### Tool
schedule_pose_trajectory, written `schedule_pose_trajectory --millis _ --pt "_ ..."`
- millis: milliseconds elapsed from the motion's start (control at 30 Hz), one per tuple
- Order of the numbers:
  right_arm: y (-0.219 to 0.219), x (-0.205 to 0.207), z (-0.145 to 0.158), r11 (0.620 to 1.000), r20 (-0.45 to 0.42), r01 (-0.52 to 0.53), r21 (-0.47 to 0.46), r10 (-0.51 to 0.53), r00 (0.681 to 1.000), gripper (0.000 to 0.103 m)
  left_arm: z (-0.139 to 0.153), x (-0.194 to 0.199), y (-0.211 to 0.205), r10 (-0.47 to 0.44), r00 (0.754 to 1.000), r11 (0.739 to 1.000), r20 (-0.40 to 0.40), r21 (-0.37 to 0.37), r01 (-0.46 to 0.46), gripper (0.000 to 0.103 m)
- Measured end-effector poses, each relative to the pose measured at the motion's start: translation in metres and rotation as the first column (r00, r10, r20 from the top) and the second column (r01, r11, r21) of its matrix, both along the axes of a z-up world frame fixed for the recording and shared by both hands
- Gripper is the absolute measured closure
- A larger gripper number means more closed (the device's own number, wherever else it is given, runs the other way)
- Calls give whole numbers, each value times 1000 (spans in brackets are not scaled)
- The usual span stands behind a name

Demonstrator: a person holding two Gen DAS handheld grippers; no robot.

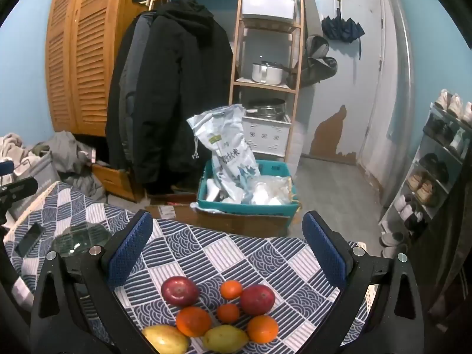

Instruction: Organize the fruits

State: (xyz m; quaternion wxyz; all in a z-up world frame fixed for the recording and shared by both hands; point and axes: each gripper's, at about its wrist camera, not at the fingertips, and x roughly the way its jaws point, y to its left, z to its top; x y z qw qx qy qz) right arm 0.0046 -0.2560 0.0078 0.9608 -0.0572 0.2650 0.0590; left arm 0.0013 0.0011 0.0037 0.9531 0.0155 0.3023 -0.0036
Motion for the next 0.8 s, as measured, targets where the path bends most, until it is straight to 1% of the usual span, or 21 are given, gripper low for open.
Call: schedule_pose_trajectory --millis 133,333,800 --pt "-1 0 0 1000 0 0 0 0 1000 3 -1 -2 0 8 1000 1000 11 -5 -8 0" --pt "-2 0 0 1000 -1 0 0 0 1000 3 -3 -3 2 10 1000 1000 6 -18 -10 0" --pt "-2 0 1 1000 -2 0 -3 0 1000 3 -3 -3 3 7 1000 1000 6 -24 -6 0"
